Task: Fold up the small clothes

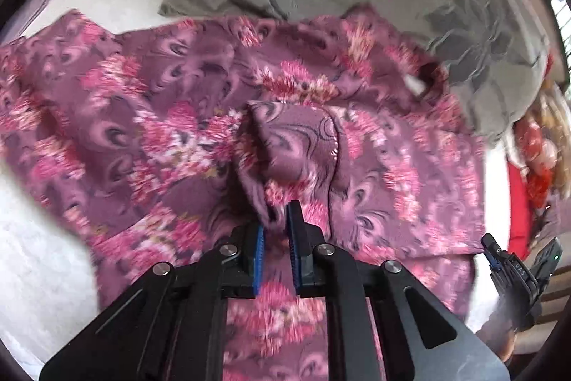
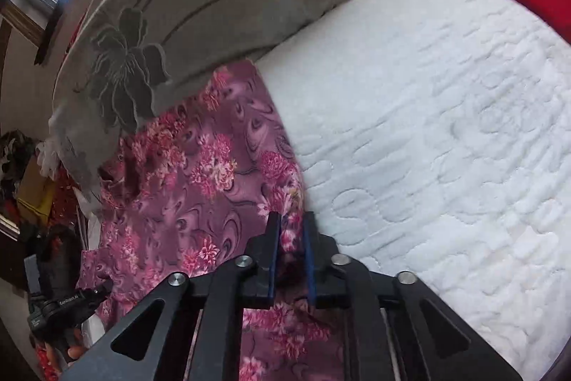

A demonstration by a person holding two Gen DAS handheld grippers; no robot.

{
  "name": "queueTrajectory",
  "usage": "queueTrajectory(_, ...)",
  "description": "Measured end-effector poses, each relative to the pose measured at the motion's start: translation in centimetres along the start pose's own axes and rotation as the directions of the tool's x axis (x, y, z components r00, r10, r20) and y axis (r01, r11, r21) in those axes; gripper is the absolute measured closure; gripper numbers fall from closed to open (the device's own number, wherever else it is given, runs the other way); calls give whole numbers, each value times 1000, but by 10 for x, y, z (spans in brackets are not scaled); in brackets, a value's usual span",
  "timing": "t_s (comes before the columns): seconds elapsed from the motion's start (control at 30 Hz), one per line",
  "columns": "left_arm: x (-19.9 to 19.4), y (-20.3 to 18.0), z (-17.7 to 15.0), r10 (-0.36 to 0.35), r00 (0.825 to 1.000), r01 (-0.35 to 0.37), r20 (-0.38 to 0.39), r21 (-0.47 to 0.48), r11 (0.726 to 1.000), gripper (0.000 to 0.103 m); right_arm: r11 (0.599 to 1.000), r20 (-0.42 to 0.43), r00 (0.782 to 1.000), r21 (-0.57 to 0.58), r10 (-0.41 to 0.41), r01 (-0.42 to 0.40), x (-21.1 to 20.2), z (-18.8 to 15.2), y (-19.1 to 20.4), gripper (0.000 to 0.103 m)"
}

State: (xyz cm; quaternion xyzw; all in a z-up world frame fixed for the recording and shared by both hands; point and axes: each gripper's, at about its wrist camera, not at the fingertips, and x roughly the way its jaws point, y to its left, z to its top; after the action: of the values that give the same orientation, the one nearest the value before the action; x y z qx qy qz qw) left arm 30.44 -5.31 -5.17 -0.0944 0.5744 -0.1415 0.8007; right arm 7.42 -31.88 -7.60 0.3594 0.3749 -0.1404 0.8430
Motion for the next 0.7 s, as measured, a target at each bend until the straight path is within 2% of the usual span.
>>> queueTrajectory(0.07, -15, 10, 0, -34, 999, 36, 42, -55, 998, 92, 998, 62, 997, -38, 46, -44, -17, 0, 8, 85)
queueTrajectory(0.13, -16, 12, 2, -49, 998, 53, 47, -72, 996, 92, 994, 86, 994, -96, 66, -58, -23, -2, 21, 84)
queueTrajectory(0.2, -6, 7, 2, -26, 999, 27, 26, -66, 997, 92, 990, 49, 997, -129, 59, -52, -9, -7, 32, 71)
queueTrajectory(0.3, 28, 1, 3, 51, 997, -53, -56, -34, 998, 90, 987, -26, 1000, -160, -17, 12, 25, -23, 38, 72)
queueTrajectory(0.37, 28, 0, 1, 49, 998, -50, -30, -23, 999, 90, 976, 33, 998, -211, -44, 50, 29, -34, 45, 71)
queueTrajectory(0.43, 20, 3, 1, 40, 999, -40, -34, -16, 999, 88, 973, 37, 998, -223, -55, 62, 29, -36, 50, 64)
queueTrajectory(0.47, 13, 5, 0, 29, 999, -29, -40, -19, 999, 87, 970, 21, 999, -236, -48, 52, 32, -35, 55, 52)
queueTrajectory(0.5, 7, 10, 0, 20, 999, -21, -38, -24, 999, 87, 966, 7, 998, -253, -58, 58, 33, -34, 60, 45)
queueTrajectory(0.57, -12, 28, -1, -1, 1000, 1, -13, -31, 1000, 86, 948, -1, 989, -287, -146, 140, 27, -31, 73, 45)
queueTrajectory(0.6, -20, 36, 0, 2, 1000, -2, 3, -32, 999, 83, 943, 9, 987, -295, -159, 154, 24, -32, 83, 42)
queueTrajectory(0.67, -38, 59, 5, 32, 999, -30, 41, -49, 998, 57, 940, 22, 993, -321, -119, 119, 22, -39, 106, 43)
queueTrajectory(0.7, -44, 70, 7, 43, 997, -39, 59, -65, 997, 52, 933, 28, 993, -338, -118, 121, 22, -44, 114, 42)
